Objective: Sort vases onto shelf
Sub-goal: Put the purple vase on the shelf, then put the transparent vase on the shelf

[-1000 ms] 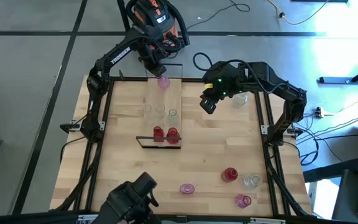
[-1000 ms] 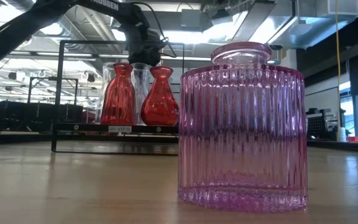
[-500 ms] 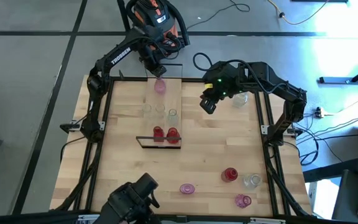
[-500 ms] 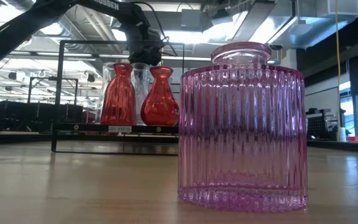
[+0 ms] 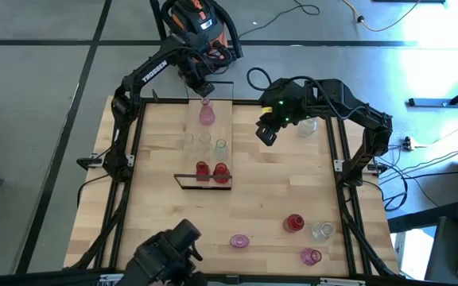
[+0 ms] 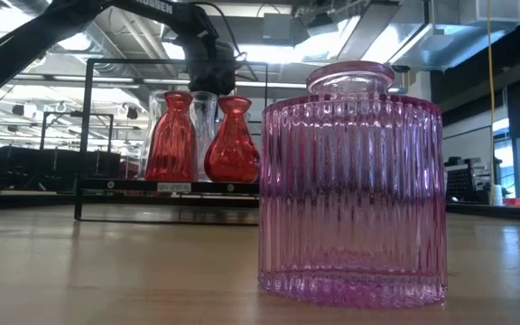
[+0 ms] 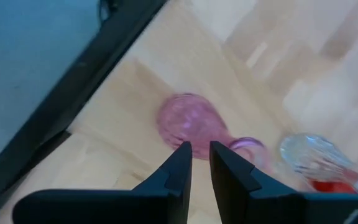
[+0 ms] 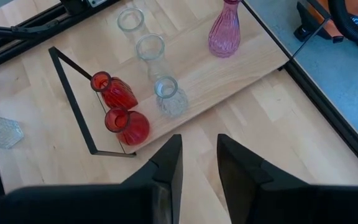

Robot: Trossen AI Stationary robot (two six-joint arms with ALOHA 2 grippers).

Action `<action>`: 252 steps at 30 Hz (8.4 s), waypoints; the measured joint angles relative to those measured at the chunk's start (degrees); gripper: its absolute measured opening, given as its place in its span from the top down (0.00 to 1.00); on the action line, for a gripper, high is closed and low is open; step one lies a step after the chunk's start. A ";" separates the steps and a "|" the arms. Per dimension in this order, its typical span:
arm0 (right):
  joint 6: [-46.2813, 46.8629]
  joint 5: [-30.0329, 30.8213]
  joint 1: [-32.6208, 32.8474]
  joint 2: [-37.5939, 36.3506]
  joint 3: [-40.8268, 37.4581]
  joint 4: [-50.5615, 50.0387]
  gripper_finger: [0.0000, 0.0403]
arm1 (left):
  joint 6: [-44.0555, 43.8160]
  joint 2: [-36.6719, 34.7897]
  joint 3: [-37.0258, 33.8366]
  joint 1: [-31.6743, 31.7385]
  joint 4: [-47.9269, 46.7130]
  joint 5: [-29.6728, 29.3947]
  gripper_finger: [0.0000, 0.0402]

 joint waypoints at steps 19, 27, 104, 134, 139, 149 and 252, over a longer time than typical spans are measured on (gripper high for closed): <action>-0.09 0.84 0.02 0.00 0.00 0.02 0.79 | -2.95 -5.10 -0.01 -4.22 -3.47 2.41 0.99; 0.09 1.09 0.02 0.00 0.00 0.02 0.79 | -4.88 -4.55 -1.16 -6.99 -3.50 -1.60 1.00; 3.02 1.12 0.02 0.00 -0.01 -1.76 0.79 | -11.91 -7.23 -16.83 -5.26 8.46 -8.66 1.00; 5.18 1.09 0.09 0.00 0.00 -1.66 0.79 | -11.41 -5.64 -16.81 -5.83 18.14 -3.23 1.00; 5.94 1.07 0.09 0.00 0.00 -1.68 0.79 | -10.73 -5.55 -16.81 -6.62 21.54 -6.36 1.00; 6.23 1.04 0.09 0.00 0.00 -1.68 0.79 | -9.98 -5.53 -16.81 -6.45 24.09 -6.63 1.00; 15.13 4.64 -38.27 -12.71 -65.42 17.33 0.96 | -18.97 -60.03 -38.84 -23.67 20.96 -10.43 1.00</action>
